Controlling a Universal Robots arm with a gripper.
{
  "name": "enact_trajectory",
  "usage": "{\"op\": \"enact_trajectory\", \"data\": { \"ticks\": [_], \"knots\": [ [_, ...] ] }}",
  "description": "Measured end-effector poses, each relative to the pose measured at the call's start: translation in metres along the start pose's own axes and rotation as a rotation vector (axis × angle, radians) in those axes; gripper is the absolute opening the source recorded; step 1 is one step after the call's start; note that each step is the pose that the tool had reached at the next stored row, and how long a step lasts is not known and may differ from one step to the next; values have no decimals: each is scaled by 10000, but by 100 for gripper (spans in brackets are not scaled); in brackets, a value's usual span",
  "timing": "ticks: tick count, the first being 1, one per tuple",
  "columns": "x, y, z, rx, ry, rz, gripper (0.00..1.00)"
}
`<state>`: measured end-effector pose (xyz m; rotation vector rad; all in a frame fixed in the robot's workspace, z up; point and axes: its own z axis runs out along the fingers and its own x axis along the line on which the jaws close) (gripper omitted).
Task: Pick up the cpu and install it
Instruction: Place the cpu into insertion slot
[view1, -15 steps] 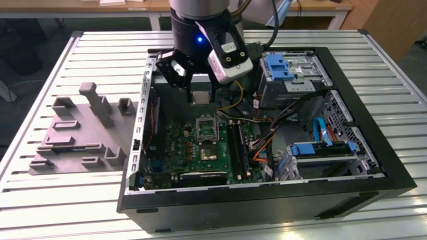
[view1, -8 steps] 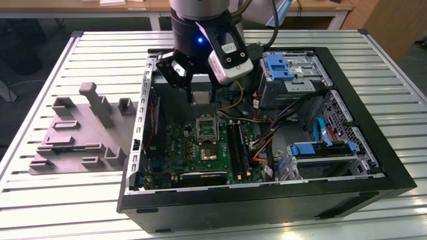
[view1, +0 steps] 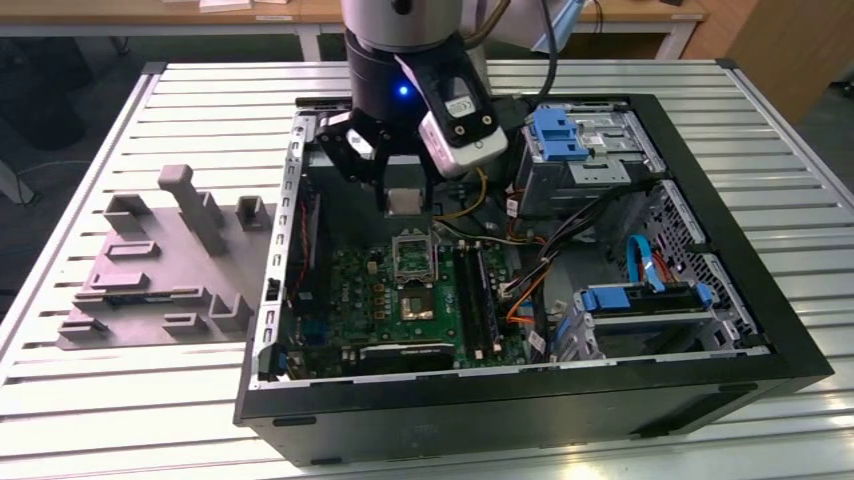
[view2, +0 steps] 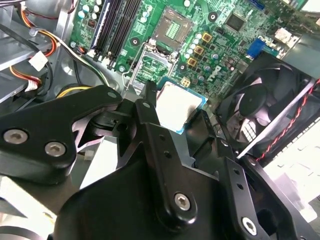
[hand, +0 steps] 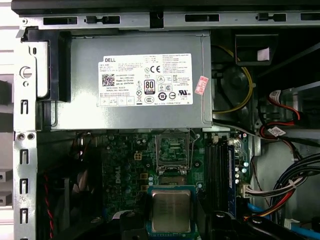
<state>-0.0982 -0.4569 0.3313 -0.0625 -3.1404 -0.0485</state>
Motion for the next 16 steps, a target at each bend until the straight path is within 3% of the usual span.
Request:
{"op": "enact_trajectory", "data": {
  "ticks": [10, 16],
  "knots": [
    [0, -7, 114, -2, -1, 0, 47],
    [0, -7, 130, -2, -1, 1, 47]
  ]
}}
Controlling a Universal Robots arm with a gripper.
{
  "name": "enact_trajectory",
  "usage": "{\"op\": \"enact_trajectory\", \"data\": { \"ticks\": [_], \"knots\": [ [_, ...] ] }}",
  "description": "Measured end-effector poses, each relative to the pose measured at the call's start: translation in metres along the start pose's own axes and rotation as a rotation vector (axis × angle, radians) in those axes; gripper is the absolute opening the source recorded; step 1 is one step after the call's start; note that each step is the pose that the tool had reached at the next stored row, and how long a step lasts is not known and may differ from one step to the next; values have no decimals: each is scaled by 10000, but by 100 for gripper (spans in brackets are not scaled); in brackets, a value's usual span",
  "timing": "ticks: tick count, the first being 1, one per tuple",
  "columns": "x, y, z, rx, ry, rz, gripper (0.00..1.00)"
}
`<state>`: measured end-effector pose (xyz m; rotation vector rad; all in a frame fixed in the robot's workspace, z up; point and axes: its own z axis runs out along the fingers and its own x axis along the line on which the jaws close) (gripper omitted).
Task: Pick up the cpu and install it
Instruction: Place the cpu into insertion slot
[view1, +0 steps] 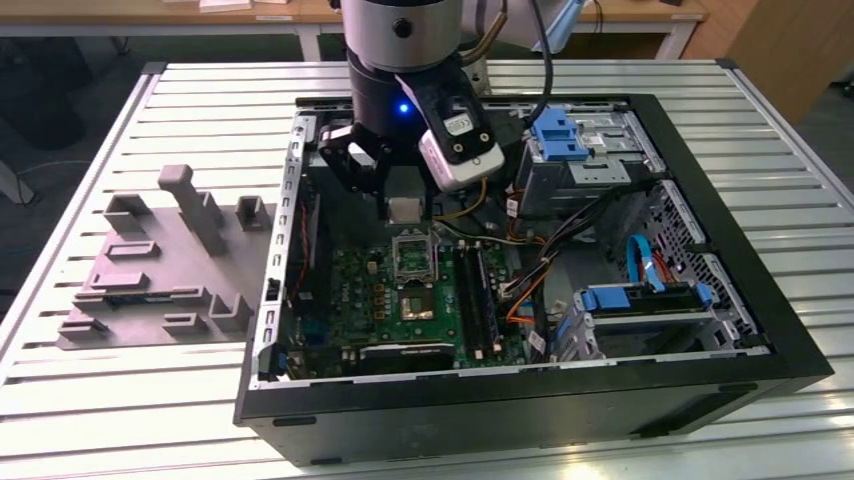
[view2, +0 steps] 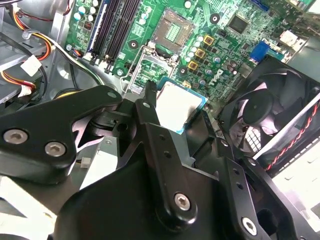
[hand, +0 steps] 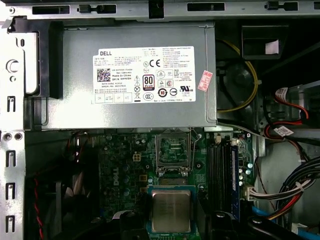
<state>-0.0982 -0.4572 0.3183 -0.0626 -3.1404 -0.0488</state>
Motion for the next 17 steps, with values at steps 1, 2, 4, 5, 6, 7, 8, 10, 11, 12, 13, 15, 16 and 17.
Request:
{"op": "enact_trajectory", "data": {
  "ticks": [1, 2, 4, 5, 6, 7, 8, 10, 11, 12, 13, 15, 16, 17],
  "knots": [
    [0, 0, 0, 0, 0, 0, 47],
    [0, 0, 0, 0, 0, 0, 47],
    [0, 0, 1, 0, 0, 0, 47],
    [0, 0, 1, 0, 0, 0, 47],
    [0, 0, 1, 0, 0, 0, 47],
    [0, 0, 1, 0, 0, 0, 47],
    [0, 0, 2, 0, 0, 0, 47],
    [0, 0, 15, -5, -3, -1, 47],
    [0, -1, 28, -2, -1, 0, 47],
    [0, -2, 41, -1, 0, 1, 47],
    [-2, -7, 50, 0, 1, 0, 47],
    [-8, -34, 60, 0, 0, -1, 47],
    [-15, -40, 70, -2, 0, 0, 47],
    [-24, -42, 83, -1, 1, -1, 47]
  ]
}}
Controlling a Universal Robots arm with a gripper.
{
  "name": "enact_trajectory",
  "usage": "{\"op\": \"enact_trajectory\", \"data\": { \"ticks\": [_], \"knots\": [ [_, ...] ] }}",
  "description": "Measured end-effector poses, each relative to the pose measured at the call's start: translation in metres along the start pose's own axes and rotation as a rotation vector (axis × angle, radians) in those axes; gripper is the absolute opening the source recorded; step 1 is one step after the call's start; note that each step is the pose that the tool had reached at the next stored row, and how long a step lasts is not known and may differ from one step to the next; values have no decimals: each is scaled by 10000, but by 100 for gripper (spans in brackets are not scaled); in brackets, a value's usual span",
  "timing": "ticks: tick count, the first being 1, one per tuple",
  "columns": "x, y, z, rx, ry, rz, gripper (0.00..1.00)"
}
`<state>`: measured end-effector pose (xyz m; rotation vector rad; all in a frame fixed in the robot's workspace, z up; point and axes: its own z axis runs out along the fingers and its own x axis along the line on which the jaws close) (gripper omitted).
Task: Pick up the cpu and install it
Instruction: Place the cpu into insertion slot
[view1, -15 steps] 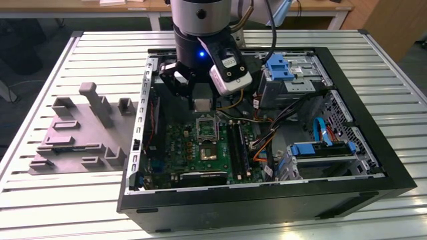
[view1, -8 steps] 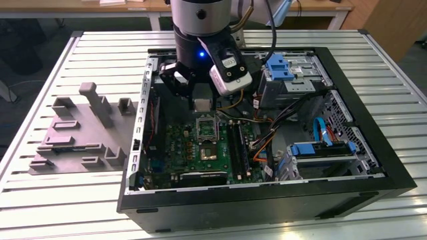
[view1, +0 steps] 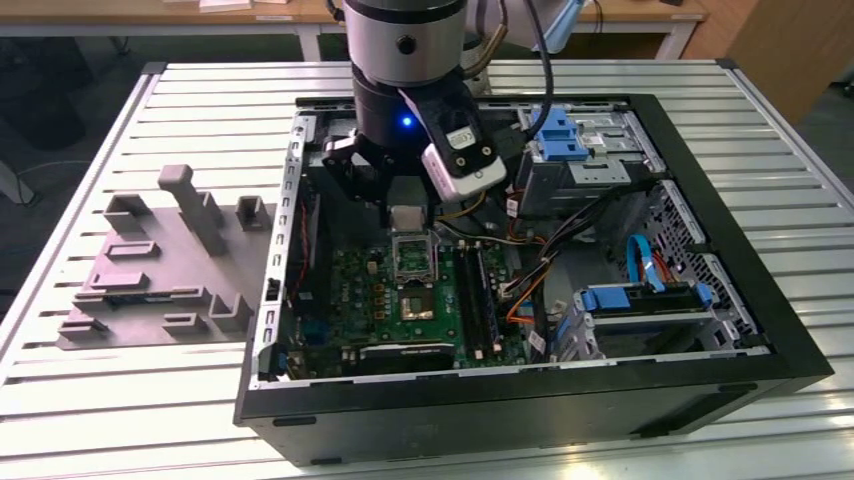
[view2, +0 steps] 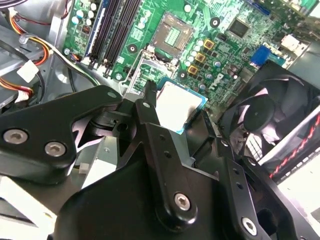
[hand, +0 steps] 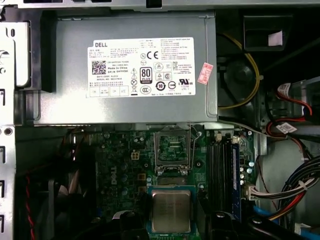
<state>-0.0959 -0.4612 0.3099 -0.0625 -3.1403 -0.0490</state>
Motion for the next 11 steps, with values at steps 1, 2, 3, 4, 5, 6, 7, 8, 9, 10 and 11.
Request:
{"op": "enact_trajectory", "data": {
  "ticks": [1, 2, 3, 4, 5, 6, 7, 8, 9, 10, 11],
  "knots": [
    [-9, -1, 15, 1, 1, 0, 47],
    [-17, -1, 30, 1, 2, 0, 47],
    [-23, -1, 42, 0, 1, 0, 47],
    [-24, -1, 49, 1, 1, 1, 47],
    [-24, -1, 50, 3, 2, 1, 47],
    [-24, -1, 50, 3, 2, 2, 47],
    [-24, -1, 50, 4, 2, 1, 47],
    [-25, -1, 52, 2, 2, 1, 47],
    [-25, -1, 54, 1, 1, 1, 47],
    [-25, -1, 54, 1, 1, 1, 47],
    [-25, -1, 54, 2, 2, 0, 47]
  ]
}}
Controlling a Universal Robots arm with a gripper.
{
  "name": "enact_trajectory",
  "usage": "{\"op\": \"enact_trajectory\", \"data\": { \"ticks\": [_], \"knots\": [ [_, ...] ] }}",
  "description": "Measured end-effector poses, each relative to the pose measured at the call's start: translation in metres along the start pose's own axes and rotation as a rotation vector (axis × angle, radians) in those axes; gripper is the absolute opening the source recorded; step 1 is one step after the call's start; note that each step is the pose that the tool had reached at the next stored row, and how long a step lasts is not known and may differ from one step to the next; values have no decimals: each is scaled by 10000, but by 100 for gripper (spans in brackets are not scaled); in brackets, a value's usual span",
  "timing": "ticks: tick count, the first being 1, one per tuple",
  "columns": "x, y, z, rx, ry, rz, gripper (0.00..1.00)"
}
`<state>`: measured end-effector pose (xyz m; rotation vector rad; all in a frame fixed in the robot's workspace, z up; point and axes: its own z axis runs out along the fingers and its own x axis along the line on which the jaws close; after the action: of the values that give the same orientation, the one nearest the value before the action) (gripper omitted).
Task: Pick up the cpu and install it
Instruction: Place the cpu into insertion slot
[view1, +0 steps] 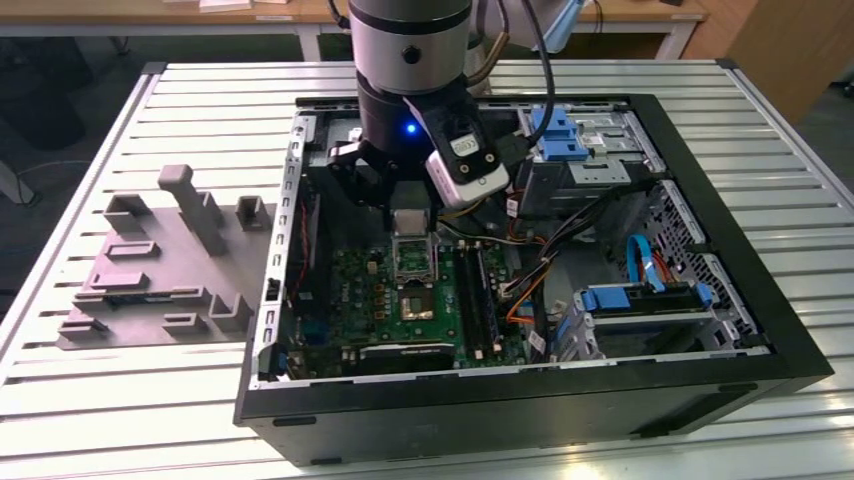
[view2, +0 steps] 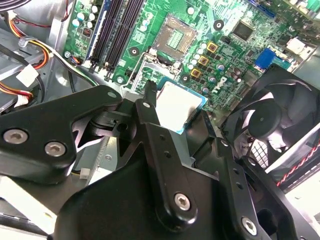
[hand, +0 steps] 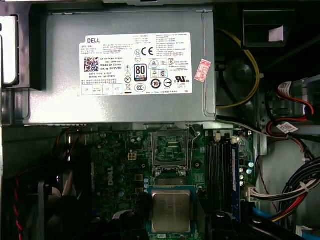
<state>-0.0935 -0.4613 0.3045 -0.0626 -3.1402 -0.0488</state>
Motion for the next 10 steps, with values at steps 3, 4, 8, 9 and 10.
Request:
{"op": "enact_trajectory", "data": {
  "ticks": [3, 4, 8, 9, 10],
  "knots": [
    [0, 0, 1, 0, 0, 0, 47],
    [0, 0, 1, 0, -1, 0, 47],
    [0, 0, 4, -1, -1, 0, 47],
    [0, 0, 12, -5, -2, -13, 47],
    [0, 0, 20, -3, 2, -84, 47]
  ]
}}
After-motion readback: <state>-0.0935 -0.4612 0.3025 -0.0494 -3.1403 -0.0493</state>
